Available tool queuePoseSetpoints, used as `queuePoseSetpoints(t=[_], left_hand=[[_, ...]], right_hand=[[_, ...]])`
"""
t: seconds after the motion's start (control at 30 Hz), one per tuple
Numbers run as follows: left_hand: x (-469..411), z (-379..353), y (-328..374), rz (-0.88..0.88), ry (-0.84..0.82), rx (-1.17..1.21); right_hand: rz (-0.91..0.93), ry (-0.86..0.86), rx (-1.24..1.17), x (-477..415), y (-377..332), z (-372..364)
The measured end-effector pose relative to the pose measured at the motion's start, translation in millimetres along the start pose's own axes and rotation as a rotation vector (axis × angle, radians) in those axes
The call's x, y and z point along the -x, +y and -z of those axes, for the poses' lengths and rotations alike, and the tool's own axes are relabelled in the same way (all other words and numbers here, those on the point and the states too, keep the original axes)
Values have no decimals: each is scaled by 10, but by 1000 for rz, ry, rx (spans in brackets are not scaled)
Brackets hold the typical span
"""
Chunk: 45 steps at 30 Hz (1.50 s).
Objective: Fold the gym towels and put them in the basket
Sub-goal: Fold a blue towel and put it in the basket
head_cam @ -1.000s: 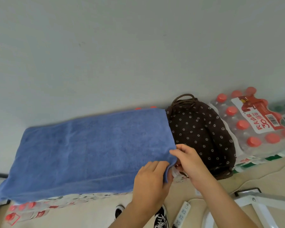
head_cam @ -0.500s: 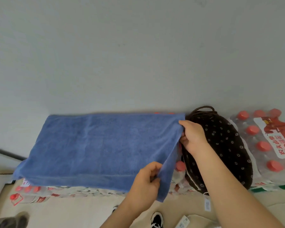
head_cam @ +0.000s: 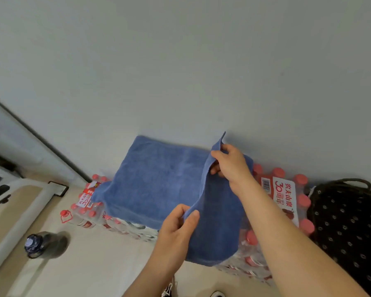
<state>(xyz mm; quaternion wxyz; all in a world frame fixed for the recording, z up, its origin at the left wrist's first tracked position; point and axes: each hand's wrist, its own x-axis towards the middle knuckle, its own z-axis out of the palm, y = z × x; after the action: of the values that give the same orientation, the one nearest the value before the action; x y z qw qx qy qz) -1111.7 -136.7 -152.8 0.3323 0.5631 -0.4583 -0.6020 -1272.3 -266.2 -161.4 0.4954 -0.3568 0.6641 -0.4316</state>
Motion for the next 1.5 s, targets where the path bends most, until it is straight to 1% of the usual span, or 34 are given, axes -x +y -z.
queuePoseSetpoints(t=[0.13, 0.27, 0.43, 0.53, 0.63, 0.67, 0.73, 0.8, 0.87, 0.93, 0.97, 1.03, 1.07, 1.17, 1.27, 1.33, 1.43, 1.47, 1.5], left_hand=[[-174, 557, -22, -40, 224, 13], [-370, 1132, -94, -76, 353, -104], [-590, 1719, -279, -77, 395, -306], [-679, 1958, -408, 4, 386, -508], [-724, 2112, -401, 26, 363, -697], [-758, 2147, -361, 16, 367, -731], [-910, 2194, -280, -41, 375, -756], [-1162, 2196, -210, -115, 369, -733], [-1497, 2191, -176, -114, 340, -664], [-1881, 2184, -179, 14, 248, -528], [-2056, 2181, -177, 115, 192, -422], [-2311, 2162, -176, 290, 116, -185], [-2397, 2168, -193, 338, 99, -85], [-2533, 2182, -176, 388, 110, 101], [-2627, 2170, -179, 387, 149, 216], [-2657, 2153, -180, 387, 126, 255], [-2680, 2115, -101, 379, 77, 163], [-2681, 2110, -68, 376, 82, 120], [-2711, 2094, -50, 363, 95, 136]], right_hand=[[-43, -68, 10, -138, -112, -618], [-44, -132, 61, -237, -183, -1170], [0, -157, 164, -358, -205, -1693], [21, -187, 258, -402, -167, -1933], [-19, -268, 364, -434, -90, -2049], [-17, -262, 399, -459, -58, -2049], [55, -159, 494, -542, -21, -1996], [147, -50, 656, -642, -36, -1905], [237, -46, 853, -735, -84, -1850], [263, -113, 1012, -791, -135, -1860], [260, -142, 1062, -820, -148, -1879], [250, -172, 1124, -886, -147, -1935], [243, -172, 1139, -913, -143, -1963], [259, -101, 1072, -982, -118, -2026], [316, -14, 956, -984, -69, -2072], [364, 21, 879, -977, -43, -2080], [374, 2, 803, -947, -83, -2085], [379, -5, 776, -935, -107, -2090], [380, -8, 742, -917, -132, -2095]])
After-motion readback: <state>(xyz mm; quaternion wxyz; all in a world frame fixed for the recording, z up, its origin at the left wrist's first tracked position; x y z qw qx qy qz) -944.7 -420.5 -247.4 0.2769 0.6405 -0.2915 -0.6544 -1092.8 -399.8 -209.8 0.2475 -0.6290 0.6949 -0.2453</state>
